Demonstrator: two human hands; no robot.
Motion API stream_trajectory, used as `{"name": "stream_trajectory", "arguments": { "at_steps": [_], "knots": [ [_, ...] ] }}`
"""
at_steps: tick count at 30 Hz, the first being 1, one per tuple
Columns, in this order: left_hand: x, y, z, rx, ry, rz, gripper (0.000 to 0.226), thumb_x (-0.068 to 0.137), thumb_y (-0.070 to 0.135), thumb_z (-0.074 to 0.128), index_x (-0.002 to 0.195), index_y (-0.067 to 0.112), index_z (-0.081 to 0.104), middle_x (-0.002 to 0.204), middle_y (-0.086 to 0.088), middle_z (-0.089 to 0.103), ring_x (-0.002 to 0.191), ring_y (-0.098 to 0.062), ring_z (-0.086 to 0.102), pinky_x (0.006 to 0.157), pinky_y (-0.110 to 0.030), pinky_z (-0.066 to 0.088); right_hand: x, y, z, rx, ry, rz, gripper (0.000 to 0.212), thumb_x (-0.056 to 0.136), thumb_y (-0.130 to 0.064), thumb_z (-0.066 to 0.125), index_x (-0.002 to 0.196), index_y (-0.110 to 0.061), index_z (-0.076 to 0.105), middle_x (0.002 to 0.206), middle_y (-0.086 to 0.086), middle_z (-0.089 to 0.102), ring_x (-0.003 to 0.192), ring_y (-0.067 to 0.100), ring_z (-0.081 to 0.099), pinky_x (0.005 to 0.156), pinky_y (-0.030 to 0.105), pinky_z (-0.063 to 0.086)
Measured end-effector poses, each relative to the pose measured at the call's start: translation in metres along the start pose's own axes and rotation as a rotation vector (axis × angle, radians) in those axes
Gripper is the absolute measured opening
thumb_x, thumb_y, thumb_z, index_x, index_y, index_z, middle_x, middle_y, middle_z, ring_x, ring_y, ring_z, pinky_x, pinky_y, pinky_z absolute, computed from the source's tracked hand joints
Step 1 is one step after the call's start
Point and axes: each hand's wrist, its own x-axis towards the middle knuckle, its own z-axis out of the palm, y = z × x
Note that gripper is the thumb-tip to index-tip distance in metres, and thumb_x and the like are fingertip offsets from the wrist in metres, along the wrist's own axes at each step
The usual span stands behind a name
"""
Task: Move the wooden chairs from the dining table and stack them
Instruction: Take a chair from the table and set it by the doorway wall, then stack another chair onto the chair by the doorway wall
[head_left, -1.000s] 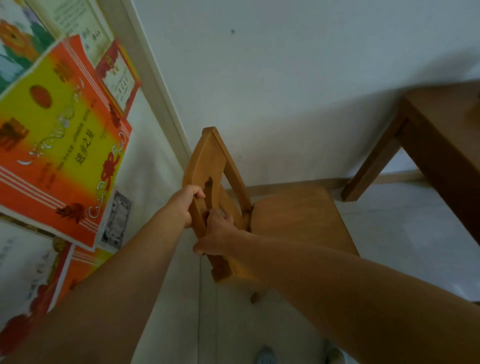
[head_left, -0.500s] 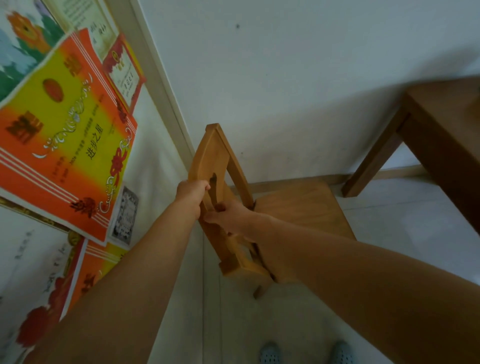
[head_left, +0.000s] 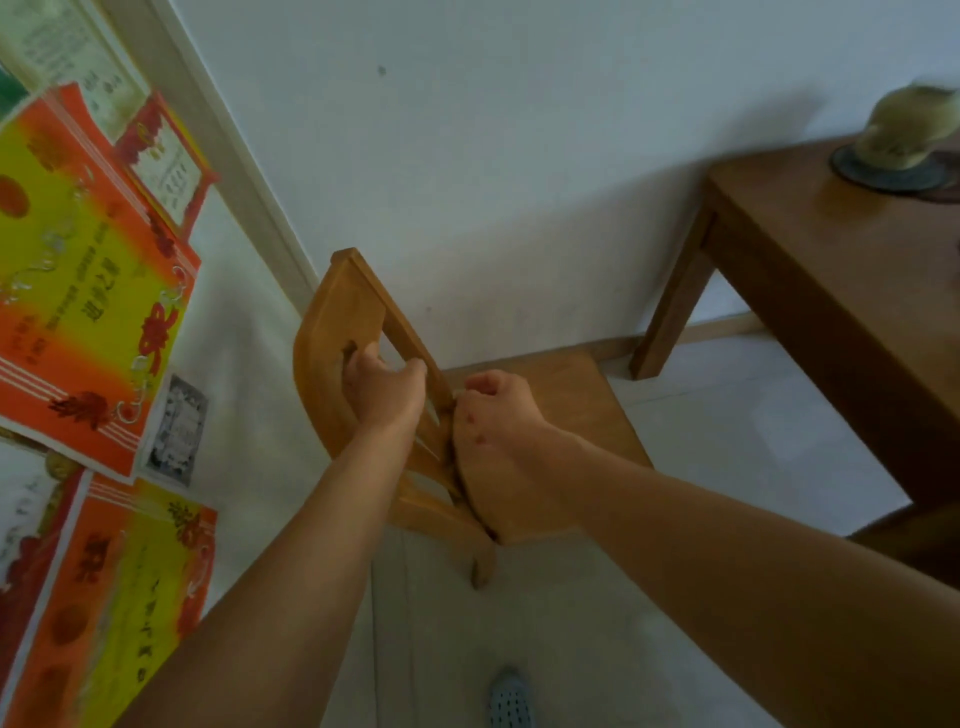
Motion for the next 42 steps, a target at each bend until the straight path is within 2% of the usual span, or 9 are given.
{"name": "stream_trajectory", "arguments": {
  "at_steps": [2, 5, 10, 14, 17, 23, 26, 29, 42],
  "knots": [
    [-0.035, 0.017, 0.023, -0.181, -0.168, -0.025, 0.047, 0.093, 0.019, 0.055, 0.14, 0.012, 0.049, 0.118, 0.001, 0.06, 0.104, -0.016, 0.058, 0.083, -0.025, 0.045, -0.023, 0.013, -0.033, -0.001, 0.024, 0.013, 0.022, 0.093, -0.011, 0.054, 0.115, -0.016, 0.058, 0.092, 0.002, 0.065, 0.074, 0.016, 0.063, 0.05, 0.023, 0.054],
    [-0.099, 0.034, 0.06, -0.378, -0.378, -0.156, 0.027, 0.095, 0.014, 0.051, 0.119, 0.01, 0.063, 0.096, -0.004, 0.066, 0.09, -0.018, 0.063, 0.09, -0.039, 0.052, -0.055, 0.039, -0.088, -0.072, 0.032, -0.069, 0.034, 0.089, -0.004, 0.055, 0.123, 0.001, 0.056, 0.111, 0.025, 0.064, 0.088, 0.033, 0.061, 0.075, 0.04, 0.054],
    [-0.216, 0.046, 0.123, -0.457, -0.605, -0.234, 0.011, 0.097, 0.015, 0.053, 0.105, 0.016, 0.061, 0.082, -0.003, 0.066, 0.069, -0.016, 0.062, 0.083, -0.04, 0.051, -0.107, 0.089, -0.191, -0.129, 0.263, -0.05, 0.04, 0.087, -0.026, 0.06, 0.124, -0.012, 0.054, 0.113, 0.005, 0.063, 0.093, 0.015, 0.058, 0.07, 0.023, 0.044],
    [-0.319, 0.053, 0.171, -0.439, -0.776, -0.249, 0.008, 0.092, 0.011, 0.057, 0.086, 0.014, 0.062, 0.083, -0.006, 0.066, 0.074, -0.019, 0.062, 0.073, -0.037, 0.051, -0.161, 0.13, -0.278, -0.32, 0.403, -0.109, 0.041, 0.09, -0.015, 0.055, 0.131, -0.015, 0.051, 0.131, 0.005, 0.054, 0.121, 0.022, 0.048, 0.097, 0.035, 0.044],
    [-0.39, 0.054, 0.206, -0.456, -0.896, -0.261, 0.014, 0.097, 0.021, 0.051, 0.098, 0.012, 0.062, 0.1, -0.008, 0.069, 0.09, -0.022, 0.065, 0.072, -0.036, 0.05, -0.199, 0.156, -0.337, -0.495, 0.505, -0.138, 0.042, 0.09, -0.018, 0.053, 0.132, -0.019, 0.049, 0.136, 0.004, 0.048, 0.129, 0.025, 0.037, 0.104, 0.043, 0.037],
    [-0.52, 0.066, 0.25, -0.345, -1.134, -0.361, 0.032, 0.089, 0.045, 0.064, 0.105, 0.018, 0.061, 0.104, -0.007, 0.066, 0.098, -0.025, 0.062, 0.076, -0.041, 0.054, -0.272, 0.222, -0.449, -0.517, 0.397, 0.018, 0.032, 0.096, -0.043, 0.043, 0.099, -0.018, 0.062, 0.098, 0.002, 0.061, 0.085, 0.018, 0.061, 0.067, 0.034, 0.051],
    [-0.553, 0.068, 0.266, -0.3, -1.124, -0.394, 0.052, 0.087, 0.048, 0.065, 0.127, 0.017, 0.056, 0.117, -0.008, 0.066, 0.106, -0.025, 0.061, 0.08, -0.039, 0.054, -0.303, 0.26, -0.485, -0.379, 0.225, 0.327, 0.045, 0.098, -0.054, 0.037, 0.092, -0.021, 0.068, 0.087, 0.0, 0.07, 0.075, 0.013, 0.069, 0.067, 0.028, 0.051],
    [-0.566, 0.068, 0.276, -0.274, -1.033, -0.436, 0.059, 0.086, 0.044, 0.068, 0.133, 0.014, 0.049, 0.119, -0.012, 0.063, 0.108, -0.03, 0.059, 0.084, -0.041, 0.055, -0.319, 0.291, -0.499, -0.365, 0.16, 0.534, 0.051, 0.093, -0.064, 0.034, 0.104, -0.027, 0.067, 0.098, 0.0, 0.07, 0.088, 0.017, 0.068, 0.087, 0.036, 0.051],
    [-0.571, 0.063, 0.285, -0.263, -0.889, -0.403, 0.048, 0.088, 0.03, 0.069, 0.127, 0.01, 0.047, 0.117, -0.015, 0.059, 0.108, -0.033, 0.059, 0.058, -0.036, 0.056, -0.331, 0.304, -0.506, -0.482, -0.107, 0.549, 0.064, 0.094, -0.066, 0.029, 0.131, -0.022, 0.058, 0.132, 0.007, 0.059, 0.123, 0.025, 0.052, 0.11, 0.042, 0.033]
  ]
}}
